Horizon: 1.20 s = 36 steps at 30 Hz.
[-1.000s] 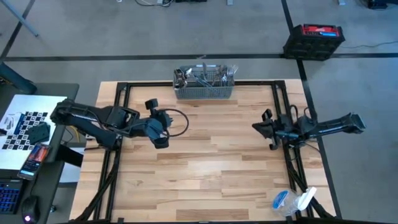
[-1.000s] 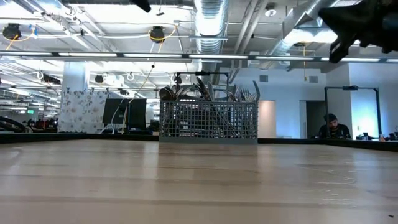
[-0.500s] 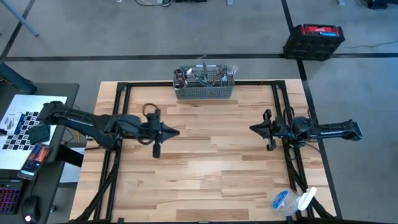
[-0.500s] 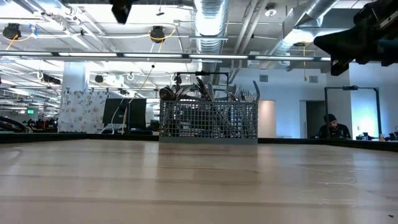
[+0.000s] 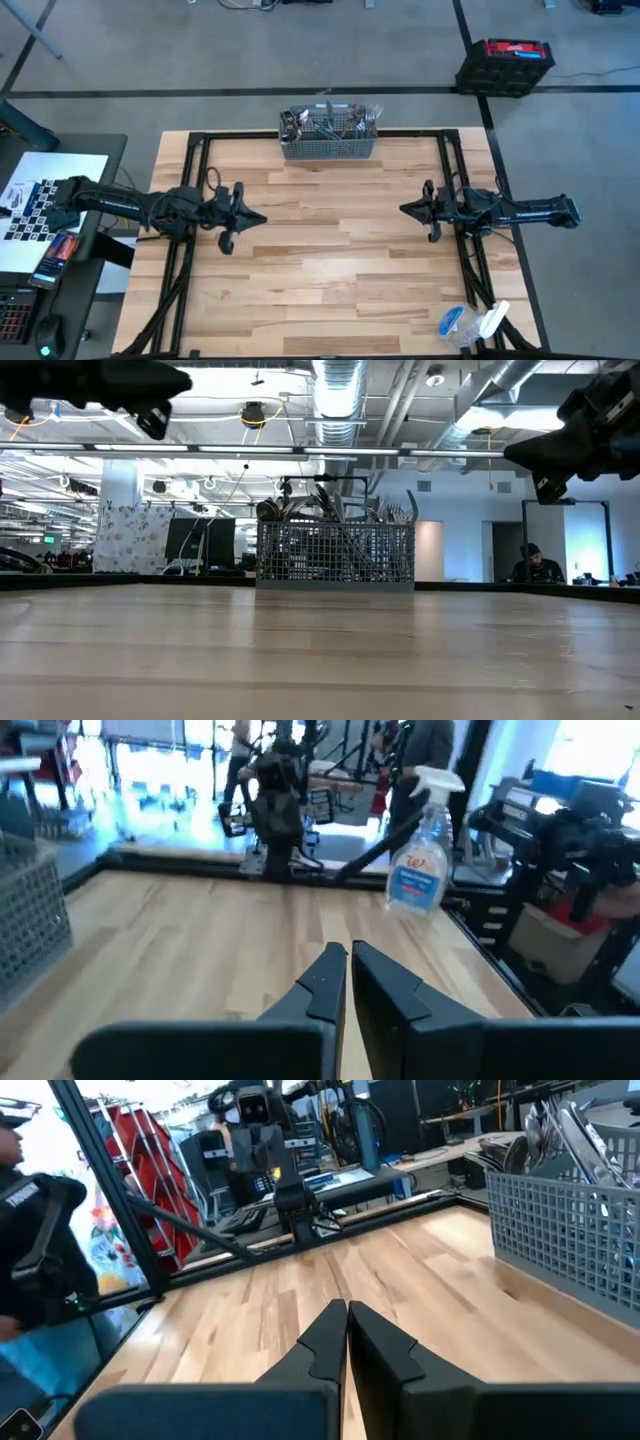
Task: Sort silverware
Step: Return to Home Position
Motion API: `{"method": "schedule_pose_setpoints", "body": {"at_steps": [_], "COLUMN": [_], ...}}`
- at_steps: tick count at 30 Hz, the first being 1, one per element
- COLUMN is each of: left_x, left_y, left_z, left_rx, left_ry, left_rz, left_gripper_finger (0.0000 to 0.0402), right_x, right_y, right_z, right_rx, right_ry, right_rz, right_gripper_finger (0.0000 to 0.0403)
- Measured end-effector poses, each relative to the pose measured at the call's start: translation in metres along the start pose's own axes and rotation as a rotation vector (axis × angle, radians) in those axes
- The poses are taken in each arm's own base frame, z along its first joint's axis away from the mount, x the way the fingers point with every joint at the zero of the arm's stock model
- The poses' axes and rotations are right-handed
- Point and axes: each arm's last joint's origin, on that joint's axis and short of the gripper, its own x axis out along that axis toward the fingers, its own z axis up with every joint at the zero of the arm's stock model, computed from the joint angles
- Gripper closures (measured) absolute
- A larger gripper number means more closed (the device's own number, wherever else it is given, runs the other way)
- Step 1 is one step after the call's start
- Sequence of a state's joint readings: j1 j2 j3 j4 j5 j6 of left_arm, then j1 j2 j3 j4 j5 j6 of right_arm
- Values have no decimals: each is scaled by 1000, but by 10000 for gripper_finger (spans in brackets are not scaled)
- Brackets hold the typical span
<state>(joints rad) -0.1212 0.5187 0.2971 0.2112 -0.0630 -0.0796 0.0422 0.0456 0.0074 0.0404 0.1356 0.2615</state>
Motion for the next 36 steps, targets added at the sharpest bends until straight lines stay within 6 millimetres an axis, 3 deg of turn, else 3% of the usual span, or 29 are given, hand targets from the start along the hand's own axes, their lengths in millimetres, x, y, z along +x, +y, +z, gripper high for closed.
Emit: {"method": "schedule_pose_setpoints", "body": {"at_steps": [9, 15, 24, 36], "left_x": [-42, -42, -41, -41], "left_y": [6, 8, 9, 11], "left_z": [-33, -64, -70, -71], "left_rx": [20, -3, 77, 60], "left_ry": [-175, -91, -30, -23], "left_rz": [-2, -14, -5, 13], "left_gripper_finger": [394, 394, 394, 394], "right_x": [0, 0, 0, 0], "right_y": [0, 0, 0, 0], "right_z": [0, 0, 0, 0], "right_rx": [0, 1, 1, 1], "right_ry": [0, 1, 1, 2], "right_rz": [0, -1, 0, 2], "right_gripper_finger": [399, 399, 399, 399]}}
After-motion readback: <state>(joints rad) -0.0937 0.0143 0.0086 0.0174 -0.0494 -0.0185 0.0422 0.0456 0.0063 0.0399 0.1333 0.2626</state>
